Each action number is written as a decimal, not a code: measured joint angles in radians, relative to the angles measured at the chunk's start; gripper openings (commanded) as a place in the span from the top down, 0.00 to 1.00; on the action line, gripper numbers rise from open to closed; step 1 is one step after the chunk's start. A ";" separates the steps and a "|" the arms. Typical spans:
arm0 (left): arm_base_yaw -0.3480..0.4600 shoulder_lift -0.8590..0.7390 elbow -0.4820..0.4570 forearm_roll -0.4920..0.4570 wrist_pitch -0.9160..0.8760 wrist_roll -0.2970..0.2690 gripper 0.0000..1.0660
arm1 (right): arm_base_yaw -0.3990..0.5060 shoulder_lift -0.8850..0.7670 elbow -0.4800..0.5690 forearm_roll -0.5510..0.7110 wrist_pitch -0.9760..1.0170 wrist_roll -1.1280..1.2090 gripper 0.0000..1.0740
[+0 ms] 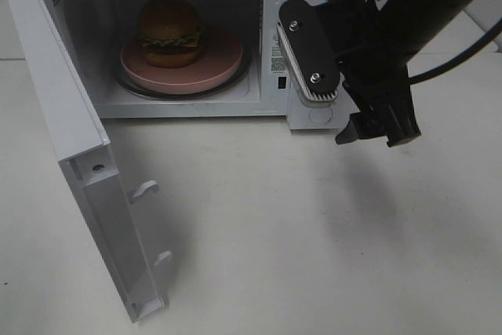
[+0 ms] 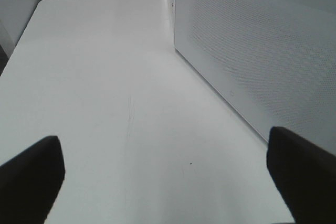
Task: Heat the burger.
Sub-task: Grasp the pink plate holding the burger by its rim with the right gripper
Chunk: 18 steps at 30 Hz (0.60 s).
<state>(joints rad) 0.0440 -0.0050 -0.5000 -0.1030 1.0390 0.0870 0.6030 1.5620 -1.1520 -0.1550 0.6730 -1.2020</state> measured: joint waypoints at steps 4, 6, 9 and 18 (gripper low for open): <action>0.000 0.000 0.000 0.000 0.000 0.000 0.05 | 0.033 0.045 -0.061 -0.064 -0.018 0.065 0.17; 0.000 0.000 0.000 0.000 0.000 0.000 0.05 | 0.043 0.079 -0.092 -0.077 -0.026 0.083 0.17; 0.000 0.000 0.000 0.000 0.000 0.000 0.05 | 0.054 0.128 -0.132 -0.083 -0.038 0.094 0.17; 0.000 0.000 0.000 0.000 0.000 0.000 0.05 | 0.094 0.271 -0.265 -0.084 -0.066 0.104 0.18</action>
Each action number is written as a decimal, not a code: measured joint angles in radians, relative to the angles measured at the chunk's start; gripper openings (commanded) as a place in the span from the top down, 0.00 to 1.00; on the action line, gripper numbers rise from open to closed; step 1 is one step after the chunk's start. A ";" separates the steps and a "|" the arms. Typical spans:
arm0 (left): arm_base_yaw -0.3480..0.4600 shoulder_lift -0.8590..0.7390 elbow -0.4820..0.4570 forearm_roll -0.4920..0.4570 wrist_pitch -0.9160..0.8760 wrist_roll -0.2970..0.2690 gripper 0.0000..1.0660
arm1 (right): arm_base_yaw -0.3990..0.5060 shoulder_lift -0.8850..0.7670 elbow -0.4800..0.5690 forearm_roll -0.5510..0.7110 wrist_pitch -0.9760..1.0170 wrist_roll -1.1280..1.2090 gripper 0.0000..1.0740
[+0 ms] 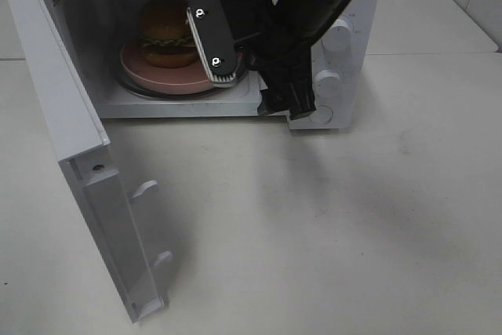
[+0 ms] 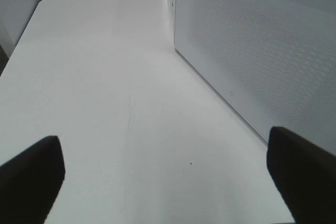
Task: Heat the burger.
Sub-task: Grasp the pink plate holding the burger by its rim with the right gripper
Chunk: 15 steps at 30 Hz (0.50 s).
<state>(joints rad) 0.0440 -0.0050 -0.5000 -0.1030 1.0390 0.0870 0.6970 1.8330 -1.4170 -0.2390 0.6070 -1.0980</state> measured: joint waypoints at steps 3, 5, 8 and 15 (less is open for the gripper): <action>0.000 0.000 0.000 0.000 0.000 0.000 0.05 | 0.002 0.049 -0.046 0.001 -0.010 0.005 0.18; 0.000 0.000 0.000 0.000 0.000 0.000 0.05 | 0.002 0.077 -0.074 0.001 -0.019 0.010 0.19; 0.000 0.000 0.000 0.000 0.000 0.000 0.05 | 0.002 0.117 -0.111 0.001 -0.027 0.022 0.19; 0.000 0.000 0.000 0.000 0.000 0.000 0.05 | 0.002 0.198 -0.183 0.005 -0.052 0.026 0.19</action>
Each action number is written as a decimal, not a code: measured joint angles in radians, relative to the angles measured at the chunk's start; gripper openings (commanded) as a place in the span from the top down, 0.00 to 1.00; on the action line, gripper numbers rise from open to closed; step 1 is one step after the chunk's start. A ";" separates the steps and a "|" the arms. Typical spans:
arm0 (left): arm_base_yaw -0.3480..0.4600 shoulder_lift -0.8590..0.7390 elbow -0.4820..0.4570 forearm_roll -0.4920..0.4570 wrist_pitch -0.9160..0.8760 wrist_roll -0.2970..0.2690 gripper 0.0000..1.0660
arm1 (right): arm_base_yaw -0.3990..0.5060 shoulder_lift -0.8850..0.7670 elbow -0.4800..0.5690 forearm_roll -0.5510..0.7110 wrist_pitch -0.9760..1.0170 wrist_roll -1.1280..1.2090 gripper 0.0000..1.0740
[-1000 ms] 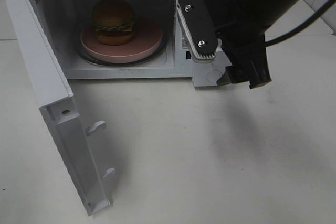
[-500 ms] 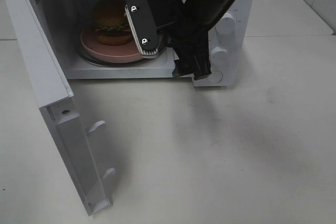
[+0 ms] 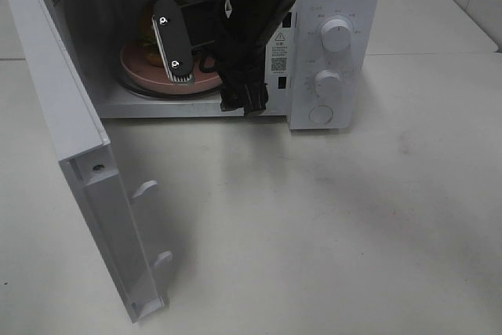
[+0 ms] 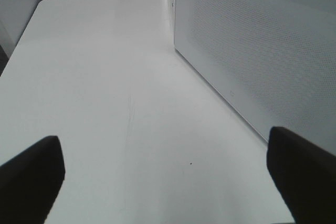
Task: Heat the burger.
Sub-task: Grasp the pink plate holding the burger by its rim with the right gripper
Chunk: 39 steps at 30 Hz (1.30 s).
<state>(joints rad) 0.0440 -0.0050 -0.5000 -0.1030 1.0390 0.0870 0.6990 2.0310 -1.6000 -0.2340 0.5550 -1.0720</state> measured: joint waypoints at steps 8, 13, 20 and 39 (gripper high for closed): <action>0.000 0.000 0.000 0.000 0.000 0.000 0.05 | 0.000 0.149 -0.137 0.004 0.001 0.049 0.20; 0.000 0.000 0.000 0.000 0.000 0.000 0.05 | 0.000 0.204 -0.198 0.008 0.001 0.051 0.21; 0.000 0.000 0.000 0.000 0.000 0.000 0.05 | 0.000 0.307 -0.339 0.028 0.019 0.052 0.21; 0.000 0.000 0.000 0.000 0.000 0.000 0.05 | -0.035 0.448 -0.502 0.100 0.105 0.051 0.61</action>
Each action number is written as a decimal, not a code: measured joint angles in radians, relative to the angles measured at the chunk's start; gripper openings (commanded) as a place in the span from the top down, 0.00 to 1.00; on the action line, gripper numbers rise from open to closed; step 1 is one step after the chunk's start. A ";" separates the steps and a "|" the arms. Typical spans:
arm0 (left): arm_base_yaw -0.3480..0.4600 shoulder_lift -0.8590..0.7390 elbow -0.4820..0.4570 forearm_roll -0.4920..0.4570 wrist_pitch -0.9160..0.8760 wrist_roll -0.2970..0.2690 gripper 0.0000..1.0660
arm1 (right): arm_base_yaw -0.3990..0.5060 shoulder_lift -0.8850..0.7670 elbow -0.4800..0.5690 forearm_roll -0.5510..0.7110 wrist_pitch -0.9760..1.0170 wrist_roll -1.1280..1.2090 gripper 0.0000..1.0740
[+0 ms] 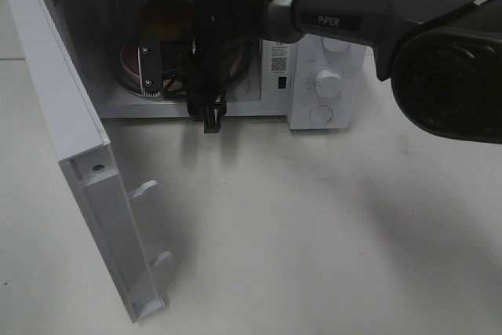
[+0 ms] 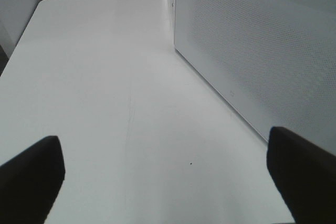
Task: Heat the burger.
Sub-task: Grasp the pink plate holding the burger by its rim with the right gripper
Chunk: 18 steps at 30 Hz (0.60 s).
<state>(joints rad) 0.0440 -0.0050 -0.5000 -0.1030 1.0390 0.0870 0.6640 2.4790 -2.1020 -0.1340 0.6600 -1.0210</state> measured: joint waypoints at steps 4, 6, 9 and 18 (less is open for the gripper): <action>0.000 0.000 0.000 0.000 0.000 0.000 0.05 | 0.000 0.003 -0.003 0.000 -0.015 -0.002 0.89; 0.000 0.000 0.000 0.000 0.000 0.000 0.05 | 0.000 -0.001 -0.008 -0.005 -0.033 -0.009 1.00; 0.000 0.000 0.000 0.000 0.000 0.000 0.05 | 0.001 -0.001 -0.007 -0.010 -0.034 -0.012 1.00; 0.000 0.000 0.000 0.000 0.000 0.000 0.05 | 0.001 -0.009 -0.007 -0.006 -0.017 -0.035 1.00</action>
<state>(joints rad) 0.0440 -0.0050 -0.5000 -0.1030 1.0390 0.0870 0.6650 2.4700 -2.1090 -0.1400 0.6430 -1.0560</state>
